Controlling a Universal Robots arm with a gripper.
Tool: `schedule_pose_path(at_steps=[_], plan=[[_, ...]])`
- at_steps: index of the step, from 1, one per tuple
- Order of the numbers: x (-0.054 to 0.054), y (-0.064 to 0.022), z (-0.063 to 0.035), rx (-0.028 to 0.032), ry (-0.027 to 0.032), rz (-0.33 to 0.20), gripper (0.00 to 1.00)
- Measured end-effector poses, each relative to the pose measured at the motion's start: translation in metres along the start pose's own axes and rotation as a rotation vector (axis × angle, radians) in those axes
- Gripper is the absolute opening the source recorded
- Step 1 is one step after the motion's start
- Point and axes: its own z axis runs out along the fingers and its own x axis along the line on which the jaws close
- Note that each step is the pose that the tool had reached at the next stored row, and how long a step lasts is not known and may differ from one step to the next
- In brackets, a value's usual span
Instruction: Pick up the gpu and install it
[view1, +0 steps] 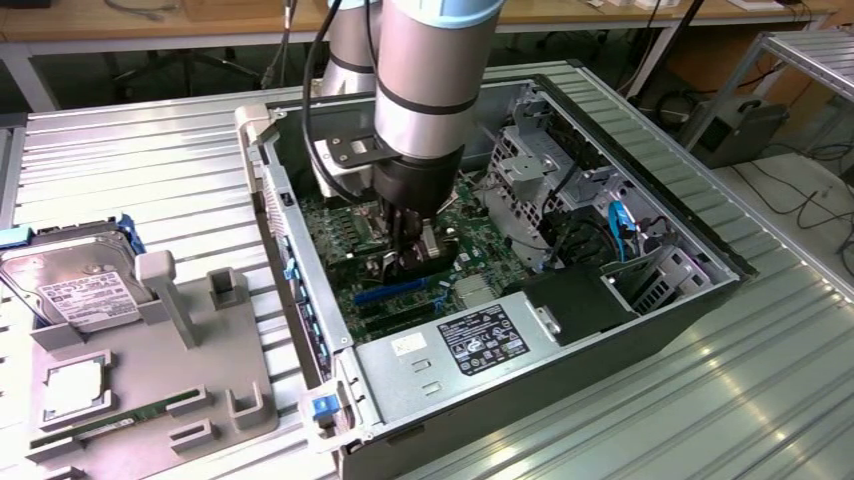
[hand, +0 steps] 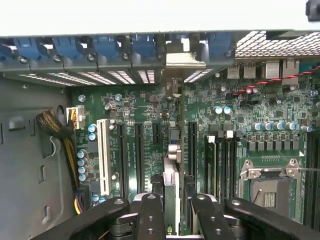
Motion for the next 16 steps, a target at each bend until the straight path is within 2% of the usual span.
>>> schedule_pose_path(at_steps=[8,16], plan=[[0.000,0.0015,0.0090,-0.0001,0.0002,0.000,0.26],[0.000,0.0037,0.0120,-0.0002,-0.0014,0.000,0.26]])
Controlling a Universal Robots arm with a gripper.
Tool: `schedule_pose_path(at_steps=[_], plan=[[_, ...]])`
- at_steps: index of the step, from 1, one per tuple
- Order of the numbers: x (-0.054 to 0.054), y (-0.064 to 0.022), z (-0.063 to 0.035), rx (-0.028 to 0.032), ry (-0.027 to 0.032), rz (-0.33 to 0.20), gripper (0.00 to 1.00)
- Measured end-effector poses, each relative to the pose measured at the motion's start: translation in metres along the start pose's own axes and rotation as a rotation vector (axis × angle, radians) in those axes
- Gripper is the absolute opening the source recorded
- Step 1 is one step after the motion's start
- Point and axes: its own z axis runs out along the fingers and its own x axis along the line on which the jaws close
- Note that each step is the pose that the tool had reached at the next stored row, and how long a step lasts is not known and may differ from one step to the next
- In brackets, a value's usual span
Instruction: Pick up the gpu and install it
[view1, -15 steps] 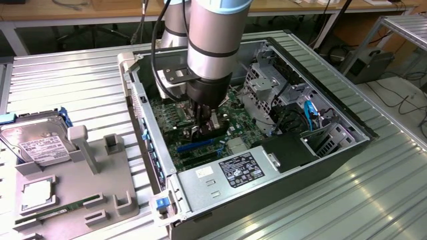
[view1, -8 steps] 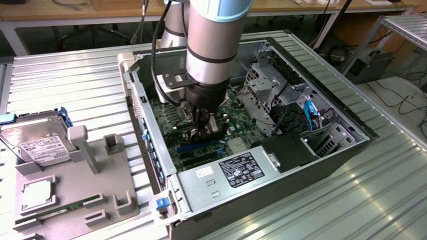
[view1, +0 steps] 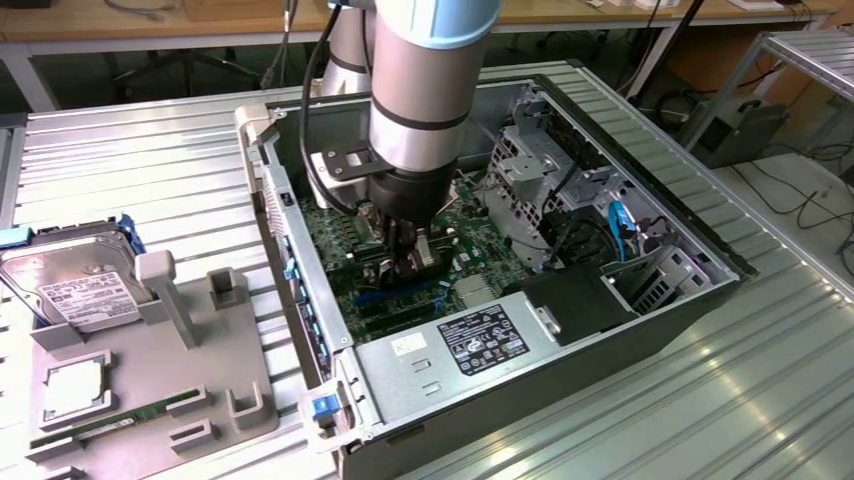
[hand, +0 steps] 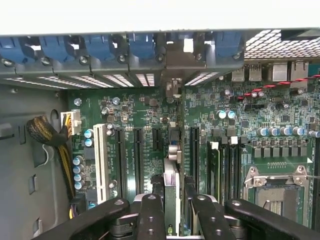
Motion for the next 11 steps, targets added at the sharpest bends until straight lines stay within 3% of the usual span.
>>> schedule_pose_path(at_steps=[11], plan=[[-0.0011,0.0005,0.0054,-0.0003,-0.0044,0.000,0.26]])
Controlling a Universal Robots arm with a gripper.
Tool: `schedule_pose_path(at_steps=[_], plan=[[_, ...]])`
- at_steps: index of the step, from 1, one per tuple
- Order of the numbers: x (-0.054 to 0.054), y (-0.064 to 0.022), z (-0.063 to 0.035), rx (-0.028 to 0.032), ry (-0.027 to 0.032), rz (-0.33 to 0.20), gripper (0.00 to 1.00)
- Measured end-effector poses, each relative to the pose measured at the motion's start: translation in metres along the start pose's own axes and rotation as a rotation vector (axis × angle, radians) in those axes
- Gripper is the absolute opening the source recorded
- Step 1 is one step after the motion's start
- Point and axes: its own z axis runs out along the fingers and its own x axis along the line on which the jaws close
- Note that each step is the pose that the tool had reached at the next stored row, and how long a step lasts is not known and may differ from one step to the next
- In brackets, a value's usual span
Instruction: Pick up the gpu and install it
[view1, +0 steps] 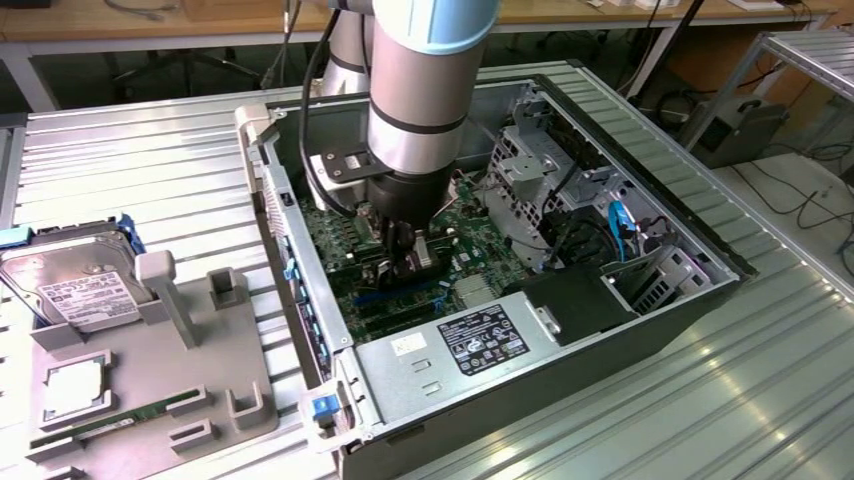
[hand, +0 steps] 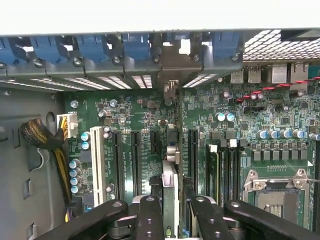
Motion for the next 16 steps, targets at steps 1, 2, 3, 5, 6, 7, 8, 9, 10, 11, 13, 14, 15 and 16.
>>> schedule_pose_path(at_steps=[1,2,3,5,6,7,8,9,10,11,13,14,15,16], plan=[[0.0000,0.0000,0.0001,-0.0002,-0.0003,0.000,0.26],[0.0000,0.0000,0.0002,-0.0001,-0.0008,0.000,0.26],[-0.0001,0.0000,0.0002,-0.0001,-0.0012,0.000,0.26],[-0.0005,-0.0001,0.0004,0.0000,-0.0026,0.000,0.26],[-0.0010,-0.0001,0.0004,0.0001,-0.0032,0.000,0.26],[-0.0015,0.0000,0.0004,0.0001,-0.0037,0.000,0.26],[-0.0020,0.0000,0.0003,-0.0001,-0.0045,0.000,0.26],[-0.0025,0.0000,0.0002,0.0000,-0.0061,0.000,0.26],[-0.0032,-0.0001,0.0008,0.0011,-0.0091,0.000,0.26],[-0.0035,-0.0001,0.0008,0.0008,-0.0106,0.000,0.26],[-0.0037,0.0000,0.0001,0.0000,-0.0114,0.000,0.26],[-0.0037,0.0000,0.0001,0.0000,-0.0114,0.000,0.26],[-0.0037,0.0000,0.0001,-0.0001,-0.0114,0.000,0.26],[-0.0034,0.0000,0.0002,-0.0001,-0.0114,0.000,0.26]])
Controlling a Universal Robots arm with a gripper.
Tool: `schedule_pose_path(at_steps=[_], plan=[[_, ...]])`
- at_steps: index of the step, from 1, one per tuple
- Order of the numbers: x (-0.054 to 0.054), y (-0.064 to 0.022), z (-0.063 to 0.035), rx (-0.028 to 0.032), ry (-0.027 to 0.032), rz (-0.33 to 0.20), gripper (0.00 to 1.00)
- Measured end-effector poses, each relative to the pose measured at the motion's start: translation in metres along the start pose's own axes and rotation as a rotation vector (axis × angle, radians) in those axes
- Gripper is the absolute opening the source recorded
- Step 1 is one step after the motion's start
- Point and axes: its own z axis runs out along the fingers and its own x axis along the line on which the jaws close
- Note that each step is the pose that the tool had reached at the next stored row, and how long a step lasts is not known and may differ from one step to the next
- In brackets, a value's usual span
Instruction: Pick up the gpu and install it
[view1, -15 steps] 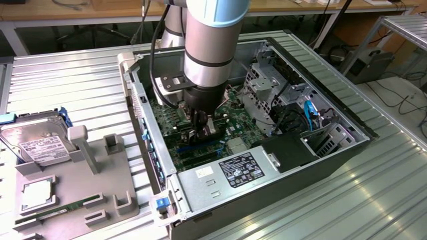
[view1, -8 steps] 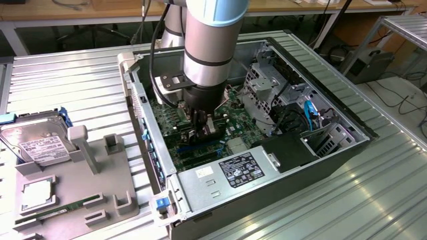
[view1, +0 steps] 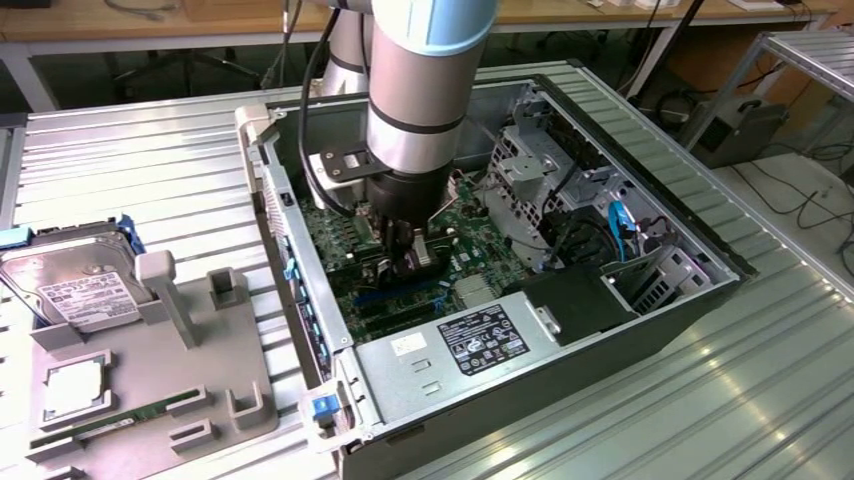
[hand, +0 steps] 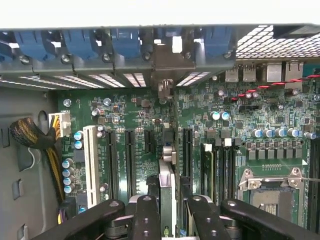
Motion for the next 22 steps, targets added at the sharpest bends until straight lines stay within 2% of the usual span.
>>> schedule_pose_path(at_steps=[15,16,17,18,19,22], plan=[[0.001,0.0001,0.0038,0.0004,0.0022,0.000,0.26],[0.000,0.0001,0.0042,0.0006,0.0022,0.000,0.27],[0.001,0.0001,0.0040,0.0004,0.0027,0.000,0.33],[0.001,0.0001,0.0037,0.0002,0.0032,0.000,0.33],[0.001,0.0001,0.0018,-0.0001,0.0037,0.000,0.40],[0.000,-0.0003,-0.0181,0.0001,0.0033,0.000,0.40]])
